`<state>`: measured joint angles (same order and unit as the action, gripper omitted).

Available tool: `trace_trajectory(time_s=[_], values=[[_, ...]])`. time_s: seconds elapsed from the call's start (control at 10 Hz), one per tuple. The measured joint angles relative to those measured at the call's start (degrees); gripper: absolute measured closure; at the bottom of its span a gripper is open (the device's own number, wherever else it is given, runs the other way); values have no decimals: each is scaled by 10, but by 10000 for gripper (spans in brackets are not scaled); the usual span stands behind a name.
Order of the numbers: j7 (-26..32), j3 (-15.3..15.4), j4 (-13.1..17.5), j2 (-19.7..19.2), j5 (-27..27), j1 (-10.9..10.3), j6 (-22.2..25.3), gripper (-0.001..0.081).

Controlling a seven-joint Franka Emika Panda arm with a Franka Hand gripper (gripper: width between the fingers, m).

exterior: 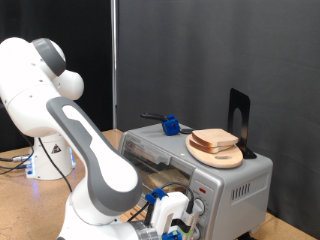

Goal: Make a piece of toast with the oven

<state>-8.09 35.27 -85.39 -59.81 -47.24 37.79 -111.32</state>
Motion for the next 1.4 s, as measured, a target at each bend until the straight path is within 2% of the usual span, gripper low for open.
trace_trajectory(time_s=[0.1,0.4,1.1,1.2,1.4], values=[[0,0,0,0,0,0,-4,788],[-31,0,-1,2,0,-2,-15,802],[-188,-19,-7,30,29,-22,-24,806],[-161,-16,-12,30,22,-19,-32,806],[-21,8,-40,26,-22,3,-73,806]])
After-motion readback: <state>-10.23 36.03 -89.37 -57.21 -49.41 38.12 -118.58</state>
